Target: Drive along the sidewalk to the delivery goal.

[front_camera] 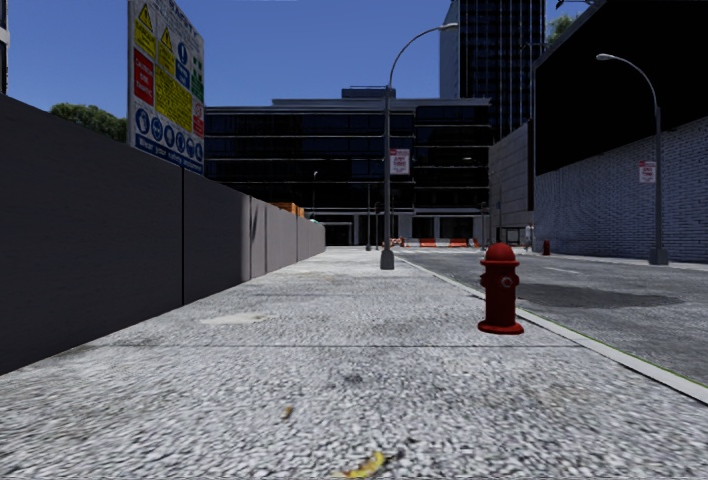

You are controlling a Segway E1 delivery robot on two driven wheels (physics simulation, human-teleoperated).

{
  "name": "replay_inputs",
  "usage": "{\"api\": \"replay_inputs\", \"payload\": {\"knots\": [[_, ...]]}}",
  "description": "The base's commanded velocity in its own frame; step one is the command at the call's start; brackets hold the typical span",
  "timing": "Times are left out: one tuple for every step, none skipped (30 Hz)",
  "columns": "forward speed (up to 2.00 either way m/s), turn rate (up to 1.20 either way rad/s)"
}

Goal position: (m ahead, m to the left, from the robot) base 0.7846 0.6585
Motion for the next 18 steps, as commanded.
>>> {"api": "replay_inputs", "payload": {"knots": [[1.31, 0.32], [1.31, 0.32], [1.31, 0.25], [1.31, 0.23], [1.29, 0.23], [1.29, 0.23], [1.29, 0.22], [1.29, 0.25], [1.29, 0.3], [1.29, 0.3], [1.29, 0.33], [1.29, 0.34], [1.29, 0.36], [1.29, 0.36], [1.29, 0.36], [1.26, 0.37], [1.22, 0.37], [1.22, 0.37]]}}
